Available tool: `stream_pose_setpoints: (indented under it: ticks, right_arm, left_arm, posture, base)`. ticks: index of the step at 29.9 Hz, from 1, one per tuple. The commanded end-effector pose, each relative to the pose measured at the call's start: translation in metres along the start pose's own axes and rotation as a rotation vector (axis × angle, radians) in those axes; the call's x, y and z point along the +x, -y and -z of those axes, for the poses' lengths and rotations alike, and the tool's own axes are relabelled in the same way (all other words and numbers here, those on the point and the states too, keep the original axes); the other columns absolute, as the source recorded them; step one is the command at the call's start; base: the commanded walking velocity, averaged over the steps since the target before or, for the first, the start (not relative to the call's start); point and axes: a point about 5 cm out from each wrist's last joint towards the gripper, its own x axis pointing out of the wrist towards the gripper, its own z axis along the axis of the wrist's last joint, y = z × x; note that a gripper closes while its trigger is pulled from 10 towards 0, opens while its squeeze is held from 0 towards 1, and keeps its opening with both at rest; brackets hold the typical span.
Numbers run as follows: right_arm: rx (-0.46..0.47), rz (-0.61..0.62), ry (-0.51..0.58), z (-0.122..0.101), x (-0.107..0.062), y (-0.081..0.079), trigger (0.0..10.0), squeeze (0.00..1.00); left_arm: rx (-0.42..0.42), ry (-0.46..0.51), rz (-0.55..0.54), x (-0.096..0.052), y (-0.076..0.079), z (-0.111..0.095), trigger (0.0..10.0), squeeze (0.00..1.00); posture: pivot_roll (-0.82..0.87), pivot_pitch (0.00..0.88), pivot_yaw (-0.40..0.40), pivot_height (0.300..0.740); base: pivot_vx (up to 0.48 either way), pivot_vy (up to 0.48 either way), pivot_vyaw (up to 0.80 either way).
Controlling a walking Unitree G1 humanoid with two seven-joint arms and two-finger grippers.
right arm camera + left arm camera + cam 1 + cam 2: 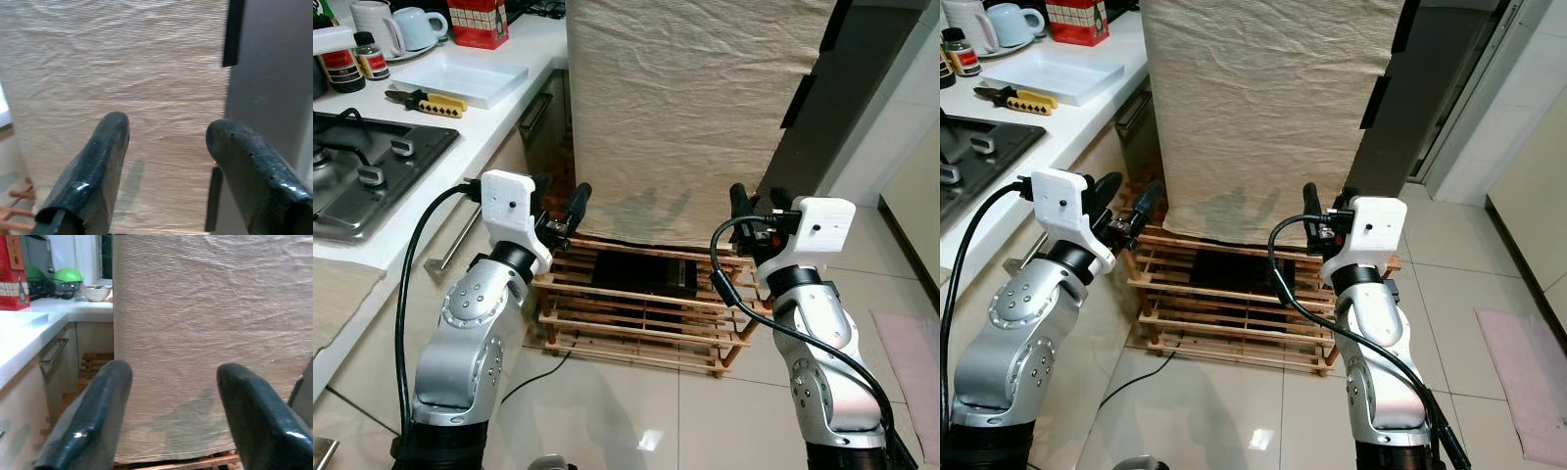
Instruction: Restocking fridge
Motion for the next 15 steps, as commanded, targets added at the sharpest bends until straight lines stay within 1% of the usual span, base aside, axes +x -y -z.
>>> stream_pose_setpoints:
  ticks: [1,2,3,4,5,8,9,11,15]
  right_arm:
    - [-0.021,0.052,0.025,-0.006,-0.001,0.008,10.0,1.00]
    - [-0.068,0.097,-0.004,-0.003,0.002,0.012,10.0,1.00]
    - [-0.095,0.107,-0.012,-0.003,0.003,0.013,10.0,1.00]
    - [-0.119,0.104,-0.017,-0.003,0.005,0.013,10.0,0.15]
    - [-0.117,0.089,-0.016,-0.003,0.006,0.012,10.0,0.00]
    - [-0.095,0.062,-0.024,-0.002,0.008,0.008,10.0,0.00]
    - [-0.073,0.062,-0.028,-0.001,0.007,0.008,10.0,0.00]
    - [-0.059,0.070,-0.038,0.000,0.006,0.007,10.0,0.00]
    - [-0.052,0.085,-0.060,0.004,0.001,0.008,10.0,0.00]
  left_arm:
    - [0.011,-0.003,-0.001,0.003,0.002,-0.001,10.0,1.00]
    - [0.004,0.006,-0.009,0.005,0.002,-0.003,10.0,1.00]
    - [0.013,0.016,-0.011,0.006,0.003,-0.005,10.0,0.10]
    - [0.023,0.022,-0.011,0.007,0.003,-0.006,10.0,0.00]
    - [0.029,0.013,-0.010,0.008,0.004,-0.006,10.0,0.00]
    - [0.063,0.006,0.015,0.010,0.006,-0.005,10.0,0.00]
    - [0.084,0.014,0.027,0.011,0.008,-0.006,10.0,0.00]
    - [0.093,0.023,0.042,0.013,0.009,-0.007,10.0,0.00]
    - [0.099,0.020,0.037,0.016,0.008,-0.008,10.0,0.00]
  posture:
    - [0.02,0.000,-0.037,0.740]
    - [0.01,0.000,-0.037,0.740]
    - [0.01,0.000,-0.036,0.740]
    - [0.01,0.000,-0.036,0.740]
    - [0.01,0.000,-0.035,0.740]
    - [0.01,0.000,-0.034,0.740]
    - [0.01,0.000,-0.033,0.740]
    - [0.01,0.000,-0.029,0.740]
    - [0.00,0.000,-0.019,0.740]
  base:
    - [0.000,0.000,0.00]
    - [0.000,0.000,0.00]
    - [0.000,0.000,0.00]
    - [0.000,0.000,0.00]
    - [0.000,0.000,0.00]
    - [0.000,0.000,0.00]
    - [0.000,0.000,0.00]
    - [0.000,0.480,-0.22]
    - [0.000,0.480,-0.67]
